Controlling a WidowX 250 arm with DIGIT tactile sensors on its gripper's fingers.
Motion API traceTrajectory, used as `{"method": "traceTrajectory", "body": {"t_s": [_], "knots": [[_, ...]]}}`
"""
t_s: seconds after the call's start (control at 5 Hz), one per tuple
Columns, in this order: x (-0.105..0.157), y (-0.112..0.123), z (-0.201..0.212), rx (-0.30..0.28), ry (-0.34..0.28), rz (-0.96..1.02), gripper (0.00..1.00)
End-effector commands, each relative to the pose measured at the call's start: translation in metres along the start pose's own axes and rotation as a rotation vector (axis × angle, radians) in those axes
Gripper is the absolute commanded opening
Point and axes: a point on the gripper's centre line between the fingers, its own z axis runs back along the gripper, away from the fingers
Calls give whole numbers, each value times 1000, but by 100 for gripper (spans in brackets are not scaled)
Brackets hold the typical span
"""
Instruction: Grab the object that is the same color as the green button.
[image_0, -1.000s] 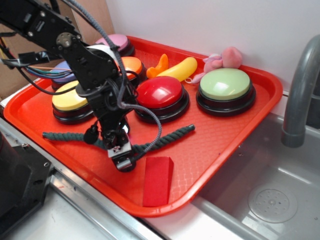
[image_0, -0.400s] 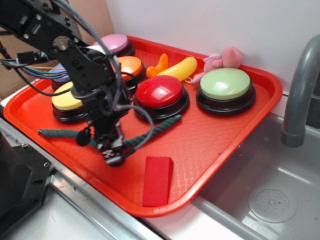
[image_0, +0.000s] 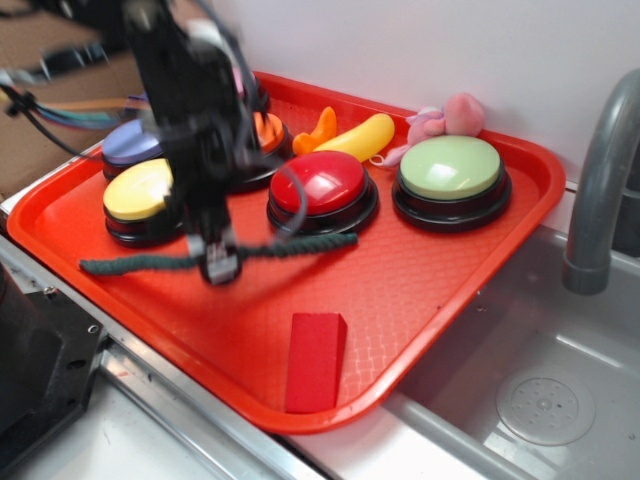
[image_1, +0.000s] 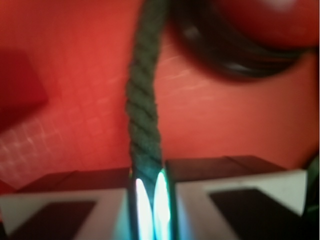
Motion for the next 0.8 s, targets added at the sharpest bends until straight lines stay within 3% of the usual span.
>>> {"method": "traceTrajectory", "body": {"t_s": [0.0,0.2,0.4,0.6], "knots": [[9,43,97,27,-80,381,0],[-4,68,132,113,-117,576,0],[-12,83,145,151,-129,686,0],[-18,91,149,154,-198,708,0]]}}
